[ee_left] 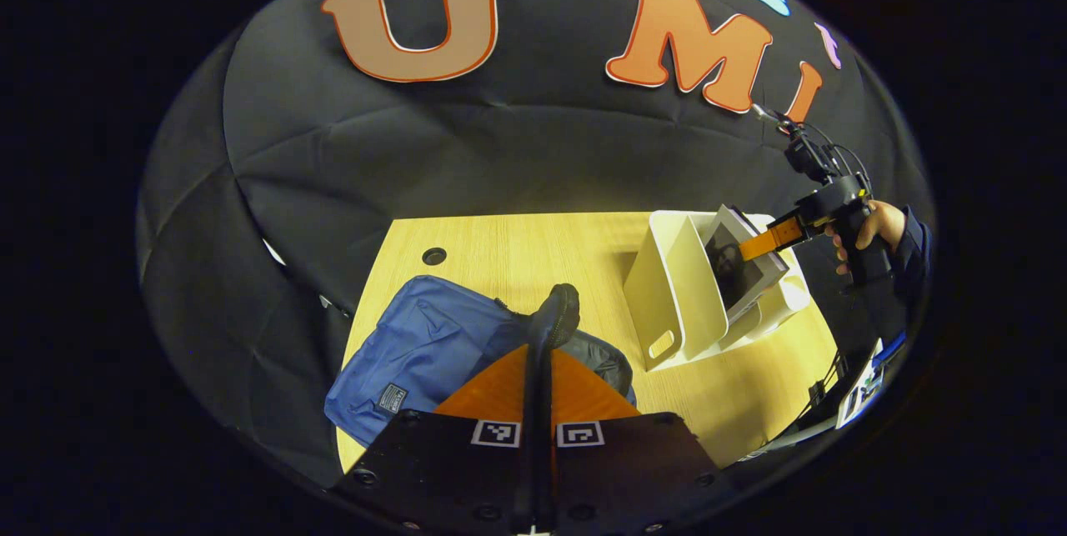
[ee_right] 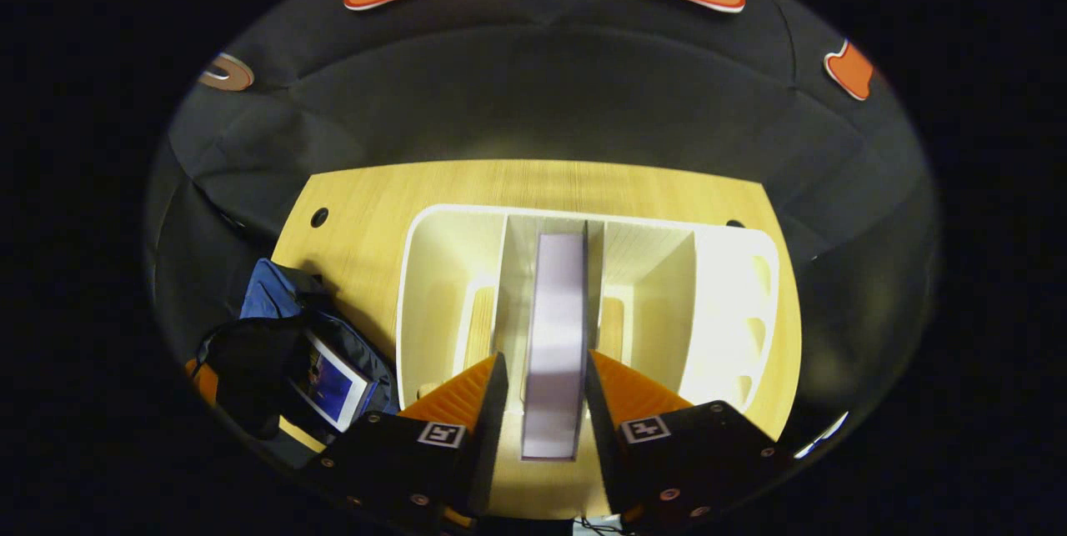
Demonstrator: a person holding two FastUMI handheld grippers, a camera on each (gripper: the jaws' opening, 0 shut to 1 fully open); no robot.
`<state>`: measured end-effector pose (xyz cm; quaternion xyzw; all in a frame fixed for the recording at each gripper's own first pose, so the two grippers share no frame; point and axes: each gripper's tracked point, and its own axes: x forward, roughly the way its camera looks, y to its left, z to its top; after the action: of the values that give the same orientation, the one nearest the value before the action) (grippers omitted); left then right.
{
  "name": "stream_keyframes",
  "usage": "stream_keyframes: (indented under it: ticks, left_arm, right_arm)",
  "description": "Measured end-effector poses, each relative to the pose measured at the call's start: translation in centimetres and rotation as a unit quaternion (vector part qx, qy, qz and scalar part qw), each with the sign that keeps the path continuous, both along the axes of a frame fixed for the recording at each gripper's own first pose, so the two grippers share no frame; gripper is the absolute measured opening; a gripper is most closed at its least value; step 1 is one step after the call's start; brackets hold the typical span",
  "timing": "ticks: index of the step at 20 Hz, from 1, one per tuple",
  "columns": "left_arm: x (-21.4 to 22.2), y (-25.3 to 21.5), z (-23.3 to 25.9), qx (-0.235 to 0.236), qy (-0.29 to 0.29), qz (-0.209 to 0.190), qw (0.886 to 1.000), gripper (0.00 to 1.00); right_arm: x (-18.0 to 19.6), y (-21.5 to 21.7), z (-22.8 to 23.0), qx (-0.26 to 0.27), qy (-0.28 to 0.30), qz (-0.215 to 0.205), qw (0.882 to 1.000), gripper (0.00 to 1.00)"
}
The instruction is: Open the schoolbag, grab two books from the bookshelf and put them into the schoolbag.
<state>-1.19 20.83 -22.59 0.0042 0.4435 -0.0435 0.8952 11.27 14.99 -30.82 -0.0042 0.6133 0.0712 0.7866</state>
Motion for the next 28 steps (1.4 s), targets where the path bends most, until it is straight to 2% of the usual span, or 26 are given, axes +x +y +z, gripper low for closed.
stream_keyframes:
  ticks: [1,2,3,4,9,10,11,19,25,28]
  left_arm:
    - [0.0,-0.1,-0.1,-0.002,0.000,0.001,1.000,0.02]
    - [0.0,0.0,-0.1,-0.003,0.000,0.002,1.000,0.02]
    - [-0.1,-0.1,-0.1,-0.006,0.001,0.003,1.000,0.02]
    - [-0.2,-0.1,-0.1,-0.007,0.002,0.005,1.000,0.02]
    - [-0.2,-0.2,-0.4,-0.012,0.001,0.006,1.000,0.02]
    - [-0.3,-0.3,-0.3,-0.013,0.001,0.005,1.000,0.02]
    - [-0.3,-0.3,-0.3,-0.013,0.001,0.004,1.000,0.02]
    - [-0.4,-0.3,-0.1,-0.014,-0.003,0.002,1.000,0.02]
    - [0.0,-0.1,-0.1,-0.005,-0.002,-0.004,1.000,0.02]
    - [0.4,0.2,0.1,0.007,-0.002,-0.007,1.000,0.02]
  right_arm:
    - [0.2,-0.1,0.4,-0.002,0.003,-0.003,1.000,0.39]
    - [0.5,-0.3,-0.1,0.000,0.005,-0.004,1.000,0.43]
    - [0.6,-0.5,0.3,0.002,0.008,-0.007,1.000,0.25]
    - [0.6,-0.6,0.7,0.003,0.006,-0.009,1.000,0.30]
    - [1.8,-2.1,6.0,0.026,-0.032,-0.008,0.999,0.27]
    - [1.9,-2.4,7.3,0.028,-0.043,-0.008,0.999,0.17]
    - [2.1,-2.6,8.7,0.031,-0.054,-0.007,0.998,0.27]
    - [-0.1,-3.1,18.4,0.102,-0.108,-0.004,0.989,0.27]
    - [-2.3,-1.9,21.6,0.155,-0.132,-0.010,0.979,0.26]
    - [-3.9,1.1,21.9,0.219,-0.113,-0.005,0.969,0.26]
